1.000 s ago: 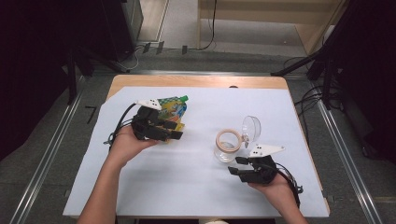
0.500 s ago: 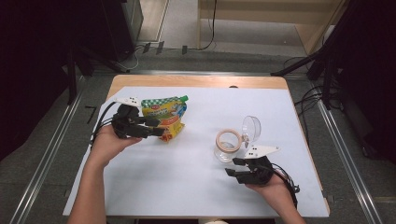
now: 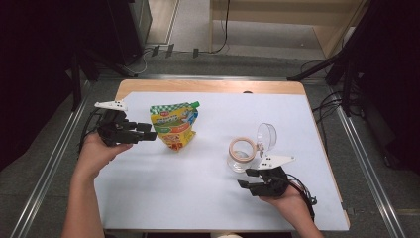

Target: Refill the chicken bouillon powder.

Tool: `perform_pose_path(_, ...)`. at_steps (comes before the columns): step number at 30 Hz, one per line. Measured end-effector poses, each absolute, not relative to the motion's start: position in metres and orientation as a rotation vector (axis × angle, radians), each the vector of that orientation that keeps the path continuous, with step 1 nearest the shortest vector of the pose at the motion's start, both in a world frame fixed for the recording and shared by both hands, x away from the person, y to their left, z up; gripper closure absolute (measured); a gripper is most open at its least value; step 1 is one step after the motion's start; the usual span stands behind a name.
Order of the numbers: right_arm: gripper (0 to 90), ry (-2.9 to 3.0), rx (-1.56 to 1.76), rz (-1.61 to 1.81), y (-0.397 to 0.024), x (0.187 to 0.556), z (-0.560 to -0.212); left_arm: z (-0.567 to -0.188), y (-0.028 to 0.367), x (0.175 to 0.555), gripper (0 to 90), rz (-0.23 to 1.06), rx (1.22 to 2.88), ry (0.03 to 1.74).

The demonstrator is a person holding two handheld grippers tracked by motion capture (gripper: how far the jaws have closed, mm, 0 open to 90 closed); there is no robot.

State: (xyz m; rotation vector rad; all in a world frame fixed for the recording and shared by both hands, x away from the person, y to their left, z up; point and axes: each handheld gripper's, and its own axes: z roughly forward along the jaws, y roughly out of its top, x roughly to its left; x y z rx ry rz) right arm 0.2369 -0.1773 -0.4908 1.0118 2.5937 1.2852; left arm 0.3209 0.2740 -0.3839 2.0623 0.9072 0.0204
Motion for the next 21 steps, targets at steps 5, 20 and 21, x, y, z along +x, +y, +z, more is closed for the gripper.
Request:
perform_pose_path(5, 49.8, 2.602, 1.0, 1.288, -0.175, 0.237, -0.492, -0.389, 0.264, 0.327, 52.8, 0.029, 2.066, 0.927)
perform_pose_path(20, 48.9, 2.6, 0.944, 1.351, -0.166, 0.234, -0.49, -0.41, 0.234, 0.347, 63.2, 0.023, 2.08, 0.958)
perform_pose_path(21, 48.9, 2.6, 0.941, 1.364, -0.164, 0.233, -0.489, -0.411, 0.233, 0.348, 64.5, 0.023, 2.07, 0.958)
